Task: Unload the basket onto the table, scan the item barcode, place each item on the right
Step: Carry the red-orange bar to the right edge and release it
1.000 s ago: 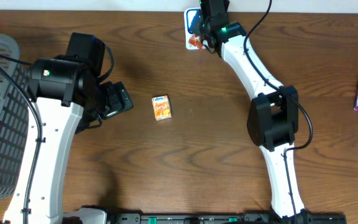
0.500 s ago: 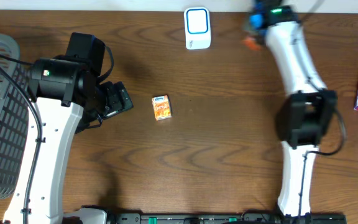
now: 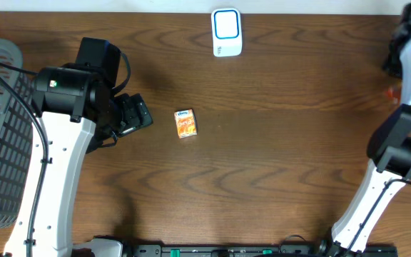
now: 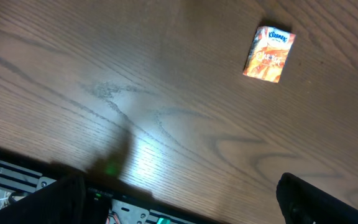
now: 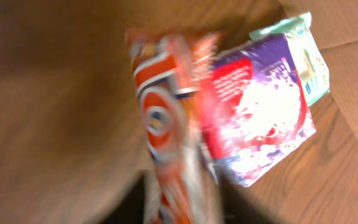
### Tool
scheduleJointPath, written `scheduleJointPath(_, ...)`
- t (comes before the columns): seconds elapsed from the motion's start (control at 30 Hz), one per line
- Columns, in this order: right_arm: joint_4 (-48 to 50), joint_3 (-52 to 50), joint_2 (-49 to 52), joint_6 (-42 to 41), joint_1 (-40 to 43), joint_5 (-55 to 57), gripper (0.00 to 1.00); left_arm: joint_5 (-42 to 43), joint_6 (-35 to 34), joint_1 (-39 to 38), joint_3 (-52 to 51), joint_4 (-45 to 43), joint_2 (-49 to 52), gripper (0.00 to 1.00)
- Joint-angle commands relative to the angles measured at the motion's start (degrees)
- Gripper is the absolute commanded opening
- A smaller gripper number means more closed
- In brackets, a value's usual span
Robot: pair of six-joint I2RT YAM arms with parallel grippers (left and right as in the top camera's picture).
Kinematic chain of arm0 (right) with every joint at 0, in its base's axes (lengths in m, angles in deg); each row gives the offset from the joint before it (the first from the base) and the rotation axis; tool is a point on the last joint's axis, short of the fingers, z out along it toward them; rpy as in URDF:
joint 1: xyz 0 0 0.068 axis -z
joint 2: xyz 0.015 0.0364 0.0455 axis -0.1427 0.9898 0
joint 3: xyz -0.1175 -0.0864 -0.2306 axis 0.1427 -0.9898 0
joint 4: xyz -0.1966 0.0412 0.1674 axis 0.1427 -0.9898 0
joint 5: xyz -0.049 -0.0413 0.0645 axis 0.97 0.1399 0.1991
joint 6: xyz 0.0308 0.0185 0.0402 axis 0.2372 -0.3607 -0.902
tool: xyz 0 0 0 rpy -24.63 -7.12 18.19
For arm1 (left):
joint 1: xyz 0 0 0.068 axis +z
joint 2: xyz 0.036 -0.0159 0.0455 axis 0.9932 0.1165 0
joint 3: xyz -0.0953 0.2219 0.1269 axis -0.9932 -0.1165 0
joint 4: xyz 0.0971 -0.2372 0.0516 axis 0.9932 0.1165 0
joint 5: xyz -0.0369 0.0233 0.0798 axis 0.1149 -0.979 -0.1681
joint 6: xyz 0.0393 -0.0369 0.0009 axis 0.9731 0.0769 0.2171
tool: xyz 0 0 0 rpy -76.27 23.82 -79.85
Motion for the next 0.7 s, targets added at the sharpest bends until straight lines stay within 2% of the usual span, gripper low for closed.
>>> scheduleJointPath(0.0, 0.2, -2.71, -1.53, 0.5, 3.21, 0.33, 0.63, -0.96, 0.09, 0.24, 0.37, 0.35, 0.33, 0.98)
scheduleJointPath(0.13, -1.05, -3.87, -1.53, -2.45, 5.42, -2.75, 0.65, -0.94, 0.09, 0.24, 0.37, 0.35, 0.33, 0.98)
scheduleJointPath(0.47, 1.14, -3.76, -1.64, -1.62, 2.75, -34.1, 0.63, -0.94, 0.09, 0.24, 0.37, 0.35, 0.33, 0.98)
scheduleJointPath(0.6, 3.1, -3.54, -2.05, -3.26, -0.87, -36.3, 0.59, -0.96, 0.09, 0.24, 0.37, 0.35, 0.33, 0.98)
scheduleJointPath(0.67, 3.48, -3.54, -2.08, -3.89, -2.67, -36.65, 0.55, -0.94, 0.09, 0.24, 0.37, 0.35, 0.33, 0.98)
